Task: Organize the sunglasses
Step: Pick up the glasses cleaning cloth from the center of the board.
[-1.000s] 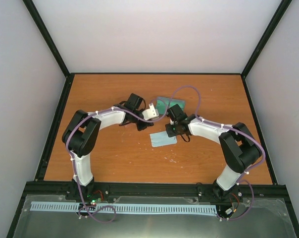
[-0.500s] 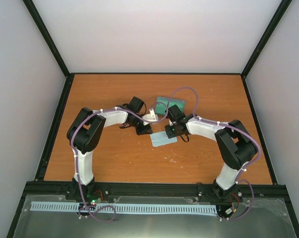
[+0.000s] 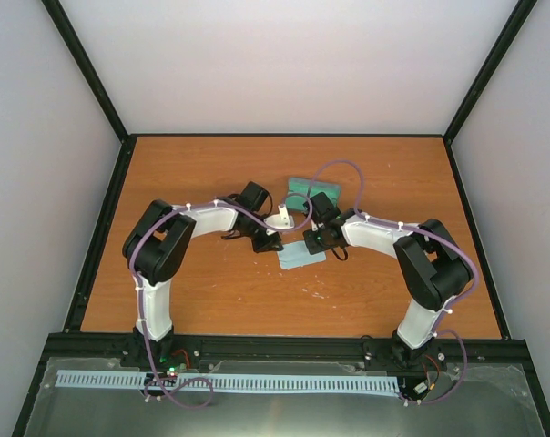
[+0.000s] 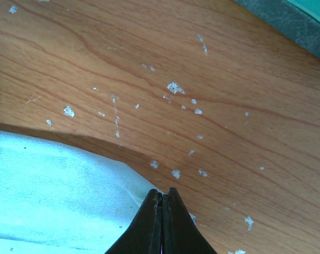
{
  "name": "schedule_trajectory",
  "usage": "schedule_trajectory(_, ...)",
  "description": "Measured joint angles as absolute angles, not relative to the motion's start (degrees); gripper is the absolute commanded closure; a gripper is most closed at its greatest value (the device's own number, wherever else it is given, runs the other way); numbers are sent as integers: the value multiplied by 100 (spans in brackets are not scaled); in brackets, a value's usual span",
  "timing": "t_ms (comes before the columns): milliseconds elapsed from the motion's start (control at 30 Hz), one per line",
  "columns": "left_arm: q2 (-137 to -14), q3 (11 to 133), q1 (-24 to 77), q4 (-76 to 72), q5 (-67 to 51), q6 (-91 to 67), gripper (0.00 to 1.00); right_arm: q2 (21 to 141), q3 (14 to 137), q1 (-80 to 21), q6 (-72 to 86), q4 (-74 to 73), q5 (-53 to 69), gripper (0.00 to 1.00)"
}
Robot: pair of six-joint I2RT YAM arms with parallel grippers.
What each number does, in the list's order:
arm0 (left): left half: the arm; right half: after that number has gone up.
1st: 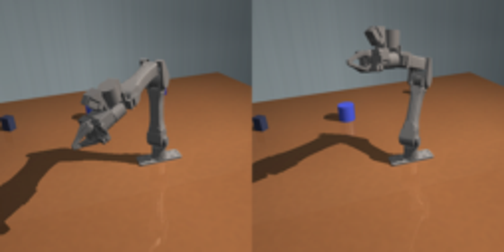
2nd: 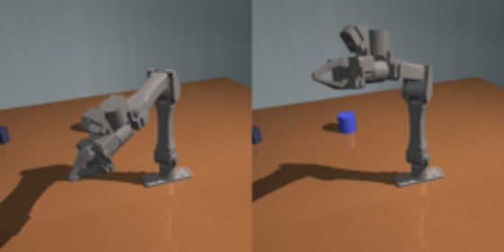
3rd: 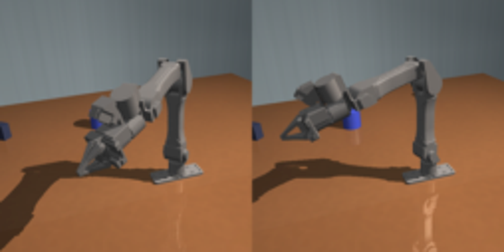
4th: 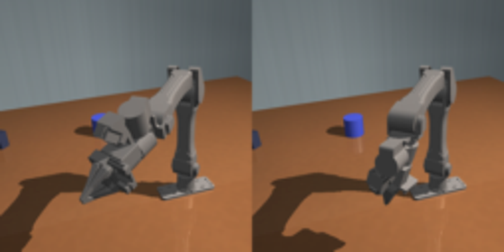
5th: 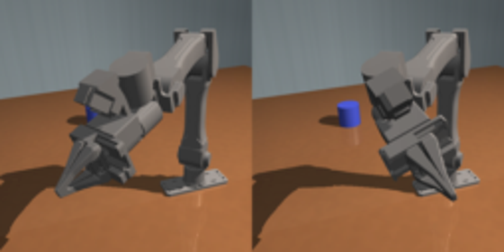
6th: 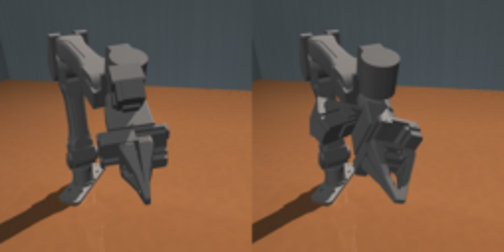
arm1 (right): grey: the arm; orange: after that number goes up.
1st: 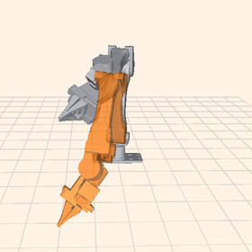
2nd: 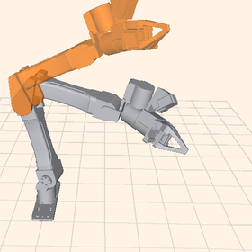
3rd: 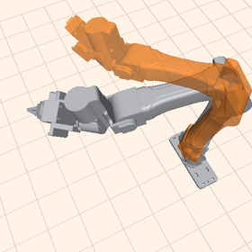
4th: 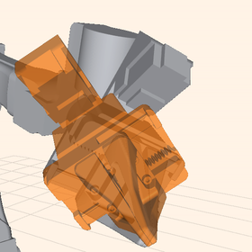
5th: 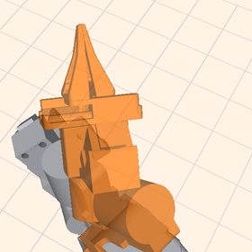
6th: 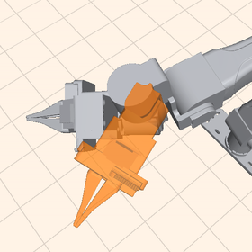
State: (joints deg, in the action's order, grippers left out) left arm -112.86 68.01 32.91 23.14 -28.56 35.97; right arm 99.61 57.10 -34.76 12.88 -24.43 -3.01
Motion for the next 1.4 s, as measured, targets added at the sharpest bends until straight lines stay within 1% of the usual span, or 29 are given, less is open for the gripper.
schedule_trajectory(200, -11233, 6683, 3328, 2204, -2810, 3642, 86, 9963, 5710, -3472, 1288, -2445, -301, 97)
schedule_trajectory(300, -11218, 6628, 3365, 2171, -2792, 3647, 91, 9963, 5710, -3468, 1288, -2447, -301, 97)
schedule_trajectory(400, -11181, 6560, 3413, 2143, -2792, 3660, 99, 9963, 5710, -3463, 1288, -2449, -301, 97)
schedule_trajectory(967, -11067, 6479, 3494, 1874, -2414, 3546, 99, 9963, 5710, -3389, 1299, -2412, -443, 97)
schedule_trajectory(1167, -11137, 6820, 3409, 1831, -2237, 3548, 100, 9963, 5817, -3253, 1313, -2351, -497, 97)
schedule_trajectory(1400, -11306, 7295, 3295, 1776, -2200, 3553, 100, 10088, 6342, -3120, 1308, -2268, -563, 97)
